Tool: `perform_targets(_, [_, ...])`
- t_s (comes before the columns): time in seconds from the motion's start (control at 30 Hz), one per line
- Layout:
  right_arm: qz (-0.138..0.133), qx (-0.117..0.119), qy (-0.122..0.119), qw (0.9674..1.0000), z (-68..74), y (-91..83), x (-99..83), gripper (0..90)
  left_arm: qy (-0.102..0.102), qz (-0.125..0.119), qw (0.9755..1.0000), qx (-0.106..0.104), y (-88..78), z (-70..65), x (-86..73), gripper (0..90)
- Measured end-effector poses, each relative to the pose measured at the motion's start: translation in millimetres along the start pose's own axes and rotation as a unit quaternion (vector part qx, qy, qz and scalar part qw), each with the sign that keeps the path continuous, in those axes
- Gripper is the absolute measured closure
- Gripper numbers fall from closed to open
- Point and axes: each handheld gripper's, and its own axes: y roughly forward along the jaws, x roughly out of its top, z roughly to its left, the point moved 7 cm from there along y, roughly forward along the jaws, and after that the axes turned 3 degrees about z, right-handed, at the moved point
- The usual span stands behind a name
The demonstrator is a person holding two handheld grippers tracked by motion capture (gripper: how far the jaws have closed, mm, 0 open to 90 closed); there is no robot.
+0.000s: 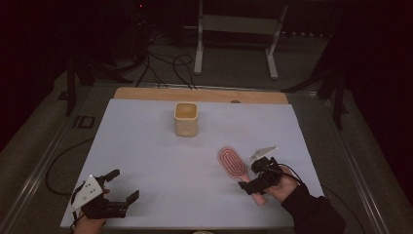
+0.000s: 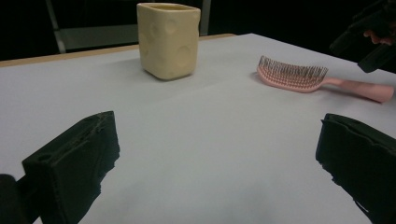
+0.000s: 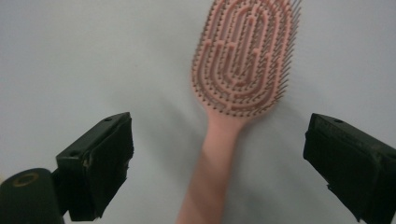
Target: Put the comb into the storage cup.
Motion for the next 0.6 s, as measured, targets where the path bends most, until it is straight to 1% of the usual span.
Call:
perform_targets(0.07, [0.007,-0.003,0.0,1.0,-0.7,1.0,0.4,8.1,0.0,0.001,1.0,0.0,-0.1,-0.4,-0.3,0.4])
perform_targets(0.13, [0.008,-0.008,0.001,0.9999,-1.7,1.6,1.3,8.1,0.0,0.001,1.0,0.0,0.1,-0.6,-0.2,0.4])
perform_targets(0.23, [0.006,-0.008,0.007,0.9999,-2.2,1.5,2.5,8.1,-0.001,0.0,1.0,0.0,0.2,-0.2,-0.1,0.3])
perform_targets(0.3, [0.0,0.004,0.024,0.9997,-2.3,0.8,5.2,10.3,0.0,0.001,1.0,0.0,0.4,-0.7,-0.4,0.4])
perform_targets(0.37, [0.005,0.004,0.031,0.9995,-2.4,0.7,5.9,10.7,0.0,0.001,1.0,0.0,0.5,-0.3,-0.3,0.3])
perform_targets(0.43, [0.009,-0.003,0.036,0.9993,-2.5,1.1,6.1,10.6,-0.001,0.001,1.0,0.0,0.3,-0.6,-0.2,0.4])
perform_targets(0.47, [0.01,-0.001,0.038,0.9992,-1.8,1.6,5.9,10.1,0.0,0.001,1.0,0.0,0.3,-0.6,-0.4,0.4])
perform_targets(0.6, [0.024,0.011,0.061,0.9978,1.1,6.9,4.0,9.9,-0.001,0.001,1.0,0.0,0.3,-0.3,-0.2,0.3])
